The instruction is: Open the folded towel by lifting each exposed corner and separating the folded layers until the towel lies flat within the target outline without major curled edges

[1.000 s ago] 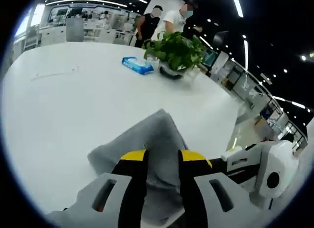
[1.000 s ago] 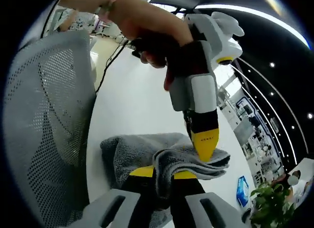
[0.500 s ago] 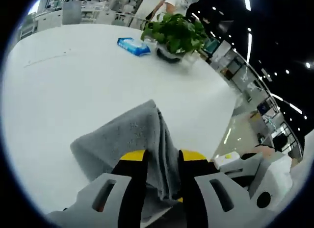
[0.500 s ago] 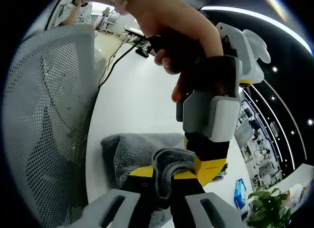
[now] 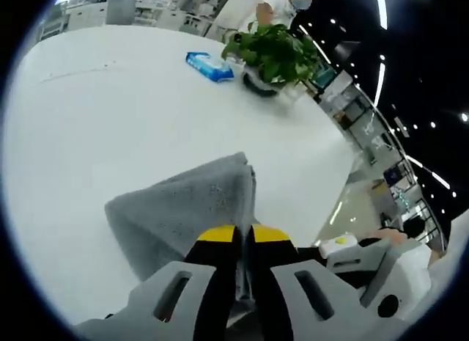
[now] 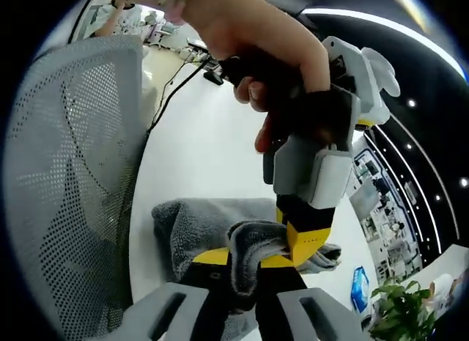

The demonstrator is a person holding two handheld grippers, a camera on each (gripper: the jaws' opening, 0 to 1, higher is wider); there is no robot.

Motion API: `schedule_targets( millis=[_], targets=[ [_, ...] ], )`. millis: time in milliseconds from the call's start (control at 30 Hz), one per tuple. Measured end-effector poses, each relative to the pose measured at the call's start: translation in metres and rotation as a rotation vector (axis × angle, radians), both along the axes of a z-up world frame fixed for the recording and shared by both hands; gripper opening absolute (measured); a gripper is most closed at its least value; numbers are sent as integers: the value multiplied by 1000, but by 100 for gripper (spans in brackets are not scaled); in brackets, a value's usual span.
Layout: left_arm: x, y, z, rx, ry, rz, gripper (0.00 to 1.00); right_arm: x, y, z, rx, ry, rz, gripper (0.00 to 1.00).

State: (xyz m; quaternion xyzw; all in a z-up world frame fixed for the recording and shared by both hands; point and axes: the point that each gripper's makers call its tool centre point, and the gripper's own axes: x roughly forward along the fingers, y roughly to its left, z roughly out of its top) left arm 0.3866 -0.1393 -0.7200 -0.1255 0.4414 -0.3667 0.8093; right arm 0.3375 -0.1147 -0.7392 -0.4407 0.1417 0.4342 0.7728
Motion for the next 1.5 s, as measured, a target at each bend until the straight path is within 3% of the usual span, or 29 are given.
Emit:
schedule_targets(
  millis=[67, 133, 167, 233, 300, 400, 600, 633, 700, 767, 800, 867, 933, 1033, 1100, 1333, 1500],
  targets=[
    [0, 1, 1, -2, -20, 1, 3, -2, 2, 1, 64, 55, -21, 8],
    [1, 3, 3, -6, -36, 9, 3, -6, 4, 2, 149, 150, -46, 11],
    [2, 4, 4, -14, -46, 14, 3, -8, 3, 4, 226, 237, -95, 13],
    [4, 5, 7, -31, -53, 26, 3, -10, 1, 13, 371, 348, -166, 14],
    [5, 8, 10, -41, -64, 38, 3, -13, -1, 28, 569, 500, -247, 15],
    [6, 14, 12, -51, -73, 53, 3, -11, -22, 42, 778, 673, -374, 14],
    [4, 15, 13, -70, -80, 67, 3, 22, -63, 64, 1051, 723, -562, 18],
    [3, 15, 14, -69, -91, 64, 3, 29, -67, 67, 1131, 790, -619, 22],
    [2, 15, 15, -69, -108, 59, 3, 36, -64, 70, 1210, 917, -666, 24],
    [1, 15, 16, -59, -128, 53, 3, 47, -63, 64, 1227, 949, -716, 24],
    [1, 16, 16, -52, -141, 53, 3, 52, -61, 59, 1201, 940, -725, 24],
    [0, 16, 18, -56, -147, 57, 3, 55, -53, 40, 1108, 987, -779, 26],
    [0, 18, 18, -57, -157, 61, 3, 60, -48, 30, 1072, 997, -803, 23],
    [0, 19, 19, -61, -161, 61, 3, 65, -36, 22, 1026, 1020, -776, 12],
    [0, 19, 20, -61, -168, 57, 3, 68, -30, 17, 991, 1009, -773, 10],
    [-4, 17, 19, -62, -168, 29, 3, 73, -26, -5, 949, 1063, -830, 12],
    [-7, 14, 18, -76, -165, 20, 3, 86, -26, -12, 940, 1052, -866, 9]
  ],
)
